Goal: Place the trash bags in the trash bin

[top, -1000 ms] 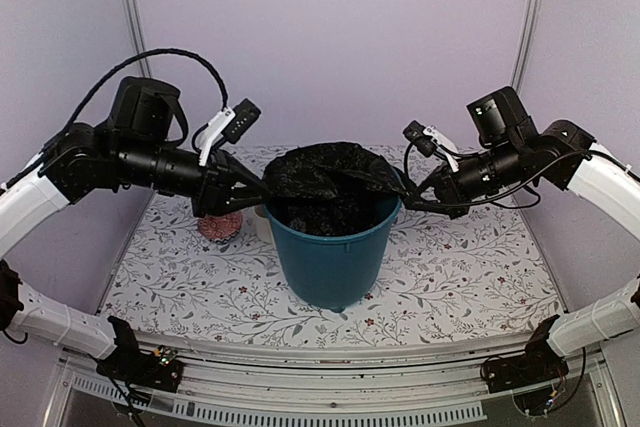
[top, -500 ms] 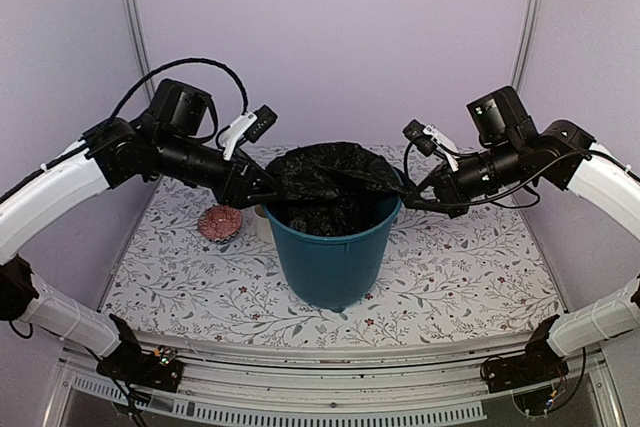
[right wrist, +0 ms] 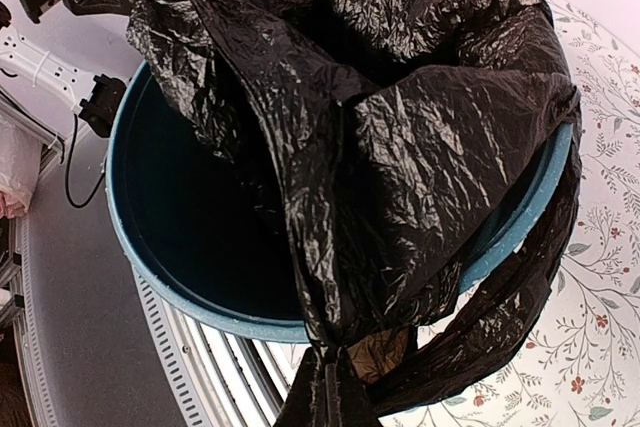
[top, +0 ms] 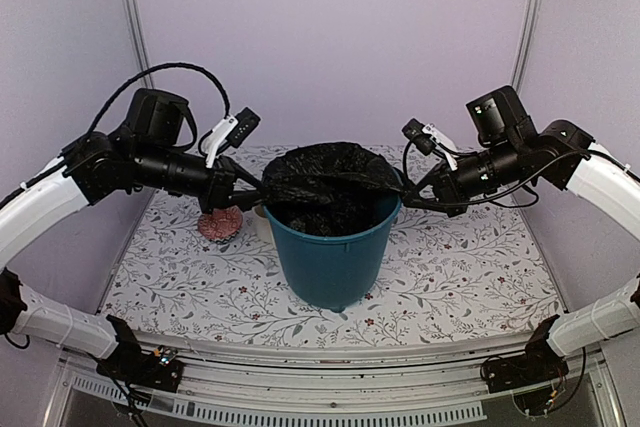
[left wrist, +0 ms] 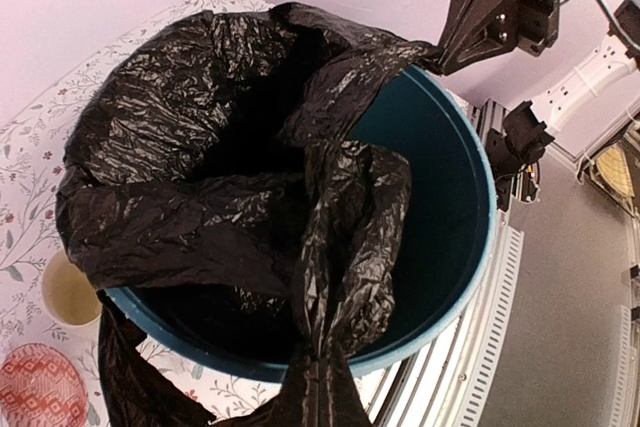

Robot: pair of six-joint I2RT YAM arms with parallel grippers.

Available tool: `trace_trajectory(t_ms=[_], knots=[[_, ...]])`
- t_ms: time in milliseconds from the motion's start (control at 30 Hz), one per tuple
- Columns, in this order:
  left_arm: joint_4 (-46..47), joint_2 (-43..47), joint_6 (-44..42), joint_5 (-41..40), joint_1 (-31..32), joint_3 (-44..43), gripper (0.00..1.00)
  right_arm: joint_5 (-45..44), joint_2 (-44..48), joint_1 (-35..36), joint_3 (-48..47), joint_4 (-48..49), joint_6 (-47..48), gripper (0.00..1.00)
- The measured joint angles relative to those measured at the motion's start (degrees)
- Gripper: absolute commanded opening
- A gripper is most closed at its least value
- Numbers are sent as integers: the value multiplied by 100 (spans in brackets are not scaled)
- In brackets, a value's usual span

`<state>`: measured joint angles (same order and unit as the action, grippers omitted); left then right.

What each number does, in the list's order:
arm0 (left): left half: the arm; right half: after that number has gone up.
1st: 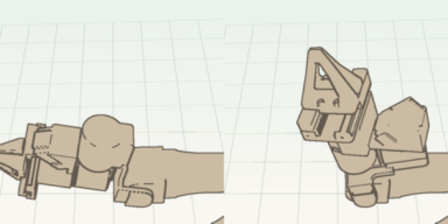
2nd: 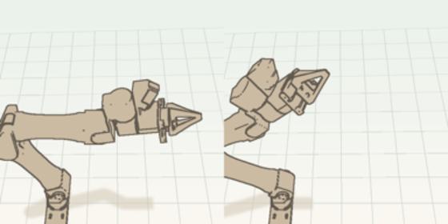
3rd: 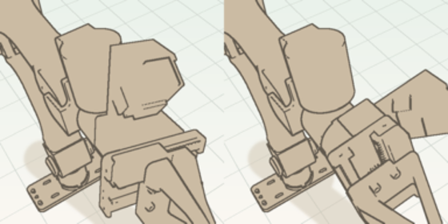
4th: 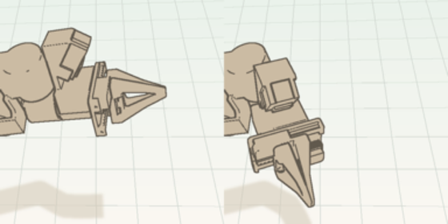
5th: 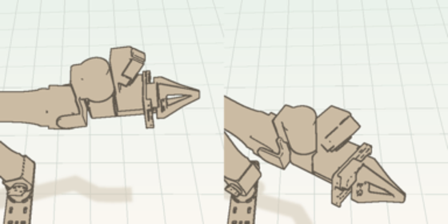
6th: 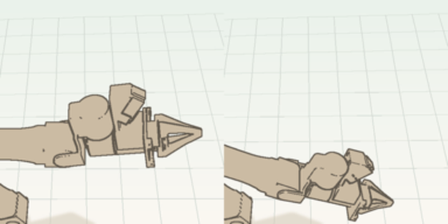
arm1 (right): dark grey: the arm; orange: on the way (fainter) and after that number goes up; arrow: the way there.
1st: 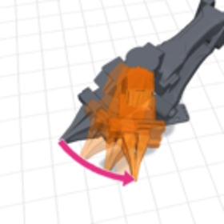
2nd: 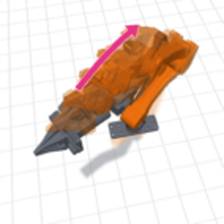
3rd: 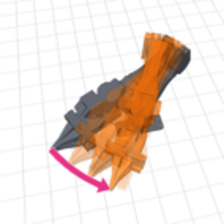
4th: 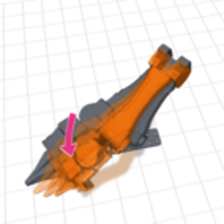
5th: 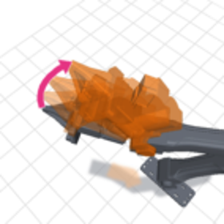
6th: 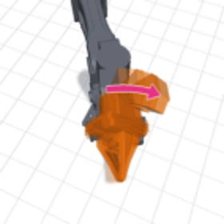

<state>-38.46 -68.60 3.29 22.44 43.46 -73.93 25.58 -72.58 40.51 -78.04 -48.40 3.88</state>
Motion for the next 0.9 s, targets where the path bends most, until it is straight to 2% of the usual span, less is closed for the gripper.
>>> trace_trajectory(t_ms=[133, 333, 533, 900], knots=[[-61, 157, 37, -74, 190, 0, 0, -7, 57, 0, 35, 2, -24, 3], [-170, 262, 223, -90, 820, 22, 0, 81, 365, 4, 173, -37, -28, 3], [-267, 256, 273, -160, 1257, 326, 0, 308, 393, 210, 485, -33, -15, 2], [-61, 308, 184, -483, 1351, 1064, 0, 192, 667, 339, 1257, -7, 140, 2]])
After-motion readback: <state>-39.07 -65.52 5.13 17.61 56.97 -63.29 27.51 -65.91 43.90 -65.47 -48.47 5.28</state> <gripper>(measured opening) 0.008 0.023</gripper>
